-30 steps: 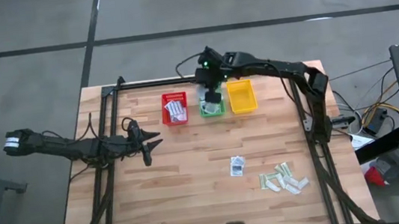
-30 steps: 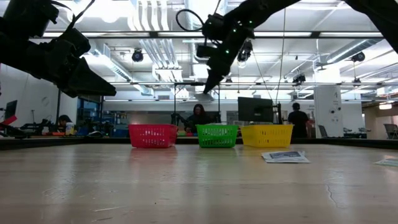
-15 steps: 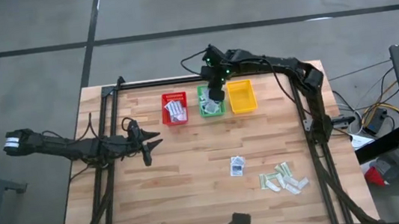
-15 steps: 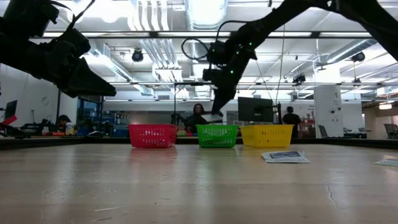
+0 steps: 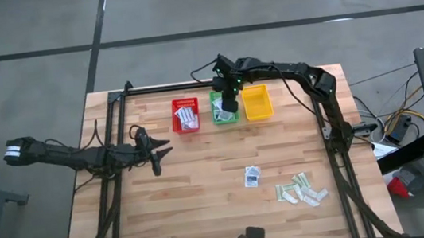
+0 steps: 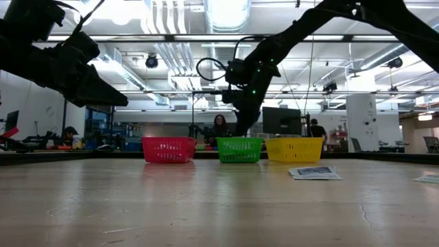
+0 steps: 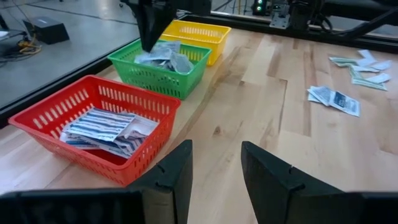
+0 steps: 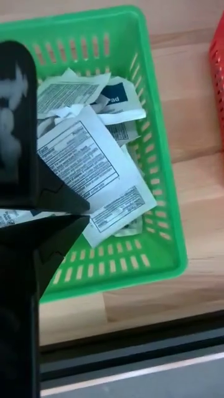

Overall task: Pick & Place First Aid Supplies
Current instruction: Put the alcohol pad into the green basket

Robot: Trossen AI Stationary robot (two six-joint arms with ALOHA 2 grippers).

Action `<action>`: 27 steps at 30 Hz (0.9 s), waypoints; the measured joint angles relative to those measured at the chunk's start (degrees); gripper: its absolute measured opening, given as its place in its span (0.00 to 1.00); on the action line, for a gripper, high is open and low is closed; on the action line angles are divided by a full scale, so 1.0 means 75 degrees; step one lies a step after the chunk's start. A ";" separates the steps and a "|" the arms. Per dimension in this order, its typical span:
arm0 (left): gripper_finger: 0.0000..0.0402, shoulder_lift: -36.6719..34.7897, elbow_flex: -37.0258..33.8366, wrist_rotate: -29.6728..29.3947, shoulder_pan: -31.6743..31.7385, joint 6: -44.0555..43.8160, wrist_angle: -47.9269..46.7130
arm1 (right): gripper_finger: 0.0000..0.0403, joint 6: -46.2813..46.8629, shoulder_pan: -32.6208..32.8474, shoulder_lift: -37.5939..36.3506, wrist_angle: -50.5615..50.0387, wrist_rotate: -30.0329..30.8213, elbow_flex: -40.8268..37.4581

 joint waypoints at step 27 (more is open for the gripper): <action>0.33 0.0003 0.0000 -0.0057 0.0000 0.0045 0.0000 | 0.47 -0.0075 0.0040 -0.0032 -0.1952 0.0111 0.2030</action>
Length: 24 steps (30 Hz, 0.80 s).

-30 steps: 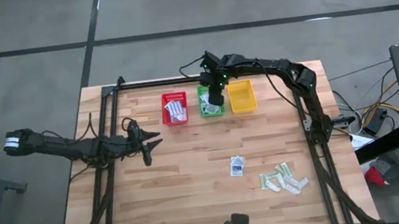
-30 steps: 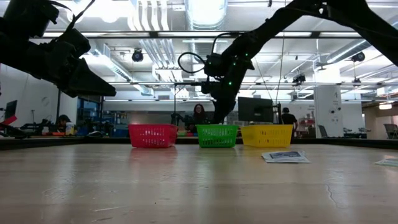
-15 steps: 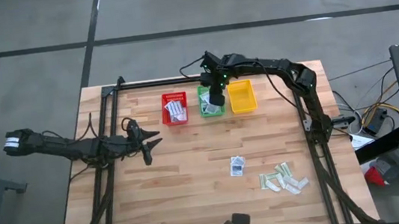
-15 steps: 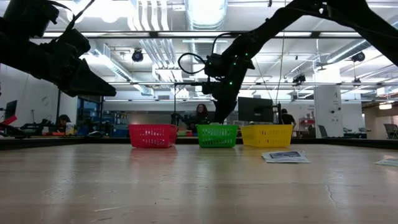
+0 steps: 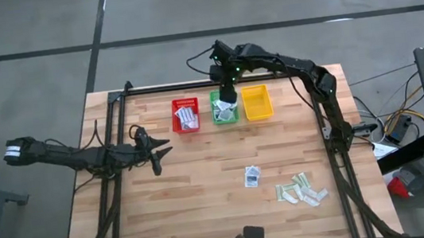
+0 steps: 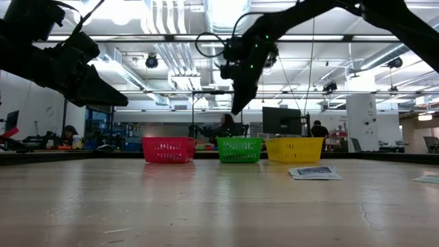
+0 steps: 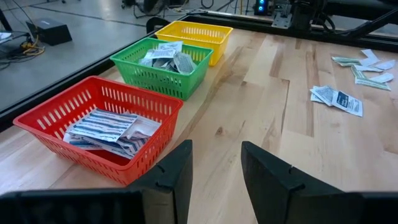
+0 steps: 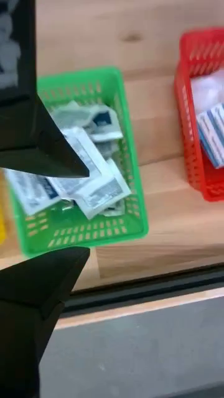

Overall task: Pick & Place First Aid Supplies
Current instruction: Put the alcohol pad into the green basket

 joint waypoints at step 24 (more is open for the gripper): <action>0.33 0.0002 0.0000 0.0003 0.0000 0.0276 -0.0006 | 0.39 -0.0439 0.2874 -0.0716 -0.3566 -0.2254 0.0107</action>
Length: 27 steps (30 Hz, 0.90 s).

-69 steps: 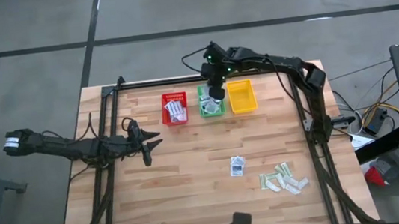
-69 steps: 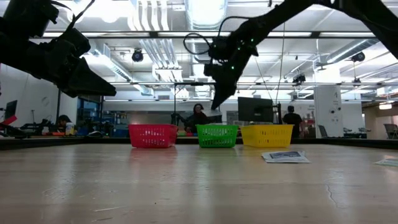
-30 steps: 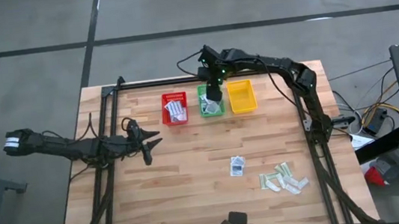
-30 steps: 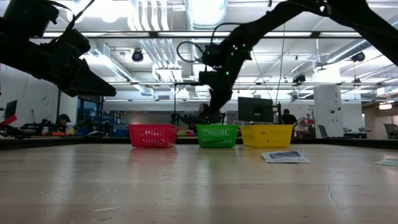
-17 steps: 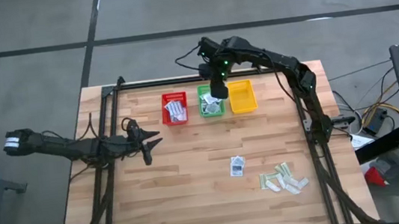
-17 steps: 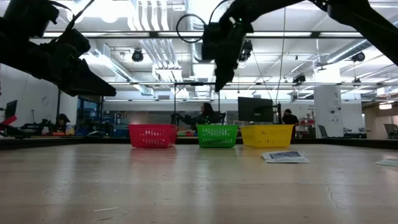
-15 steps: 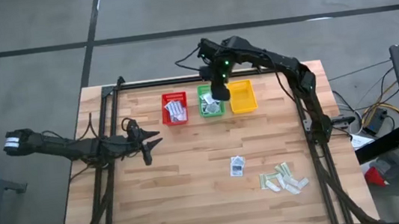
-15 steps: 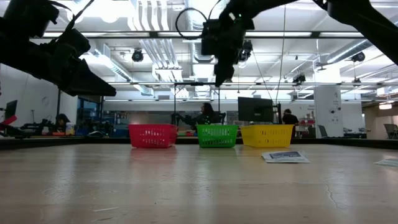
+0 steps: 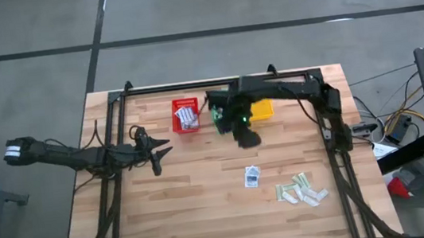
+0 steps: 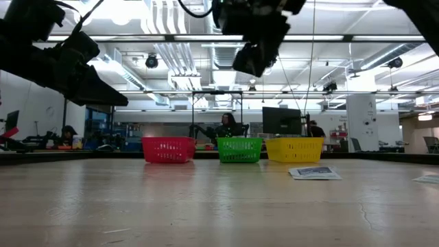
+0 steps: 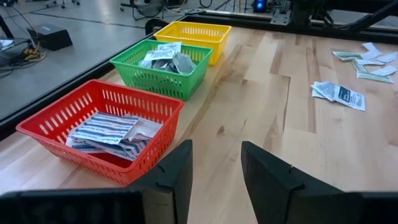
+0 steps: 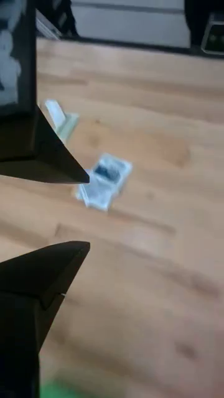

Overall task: Pick & Place First Aid Supplies
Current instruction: Put the alcohol pad into the green basket

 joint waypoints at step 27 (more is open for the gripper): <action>0.33 0.0012 -0.0006 0.0006 0.0002 0.0102 0.0006 | 0.32 0.2502 0.2158 -0.1251 0.4008 0.1098 -0.4718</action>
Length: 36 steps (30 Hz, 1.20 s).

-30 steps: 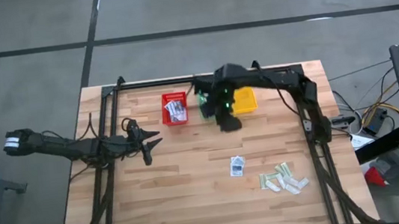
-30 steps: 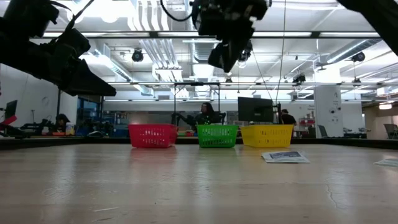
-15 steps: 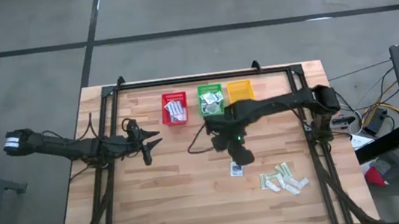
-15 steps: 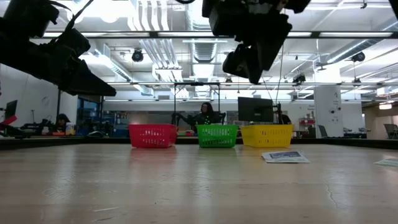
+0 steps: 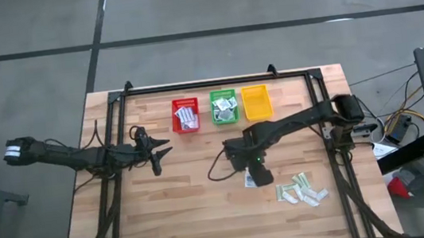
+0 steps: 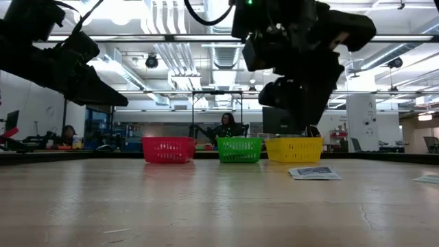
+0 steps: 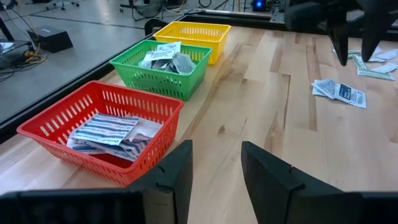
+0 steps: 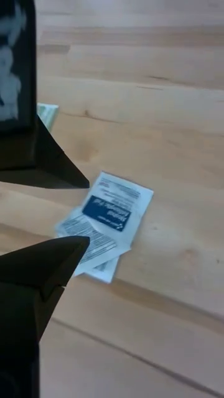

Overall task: Pick & Place First Aid Supplies
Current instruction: Put the alcohol pad into the green basket

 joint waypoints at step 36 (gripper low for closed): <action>0.33 0.0000 0.0000 0.0003 -0.0001 -0.0197 0.0000 | 0.26 0.0532 0.0200 0.0015 0.1929 0.0564 -0.1424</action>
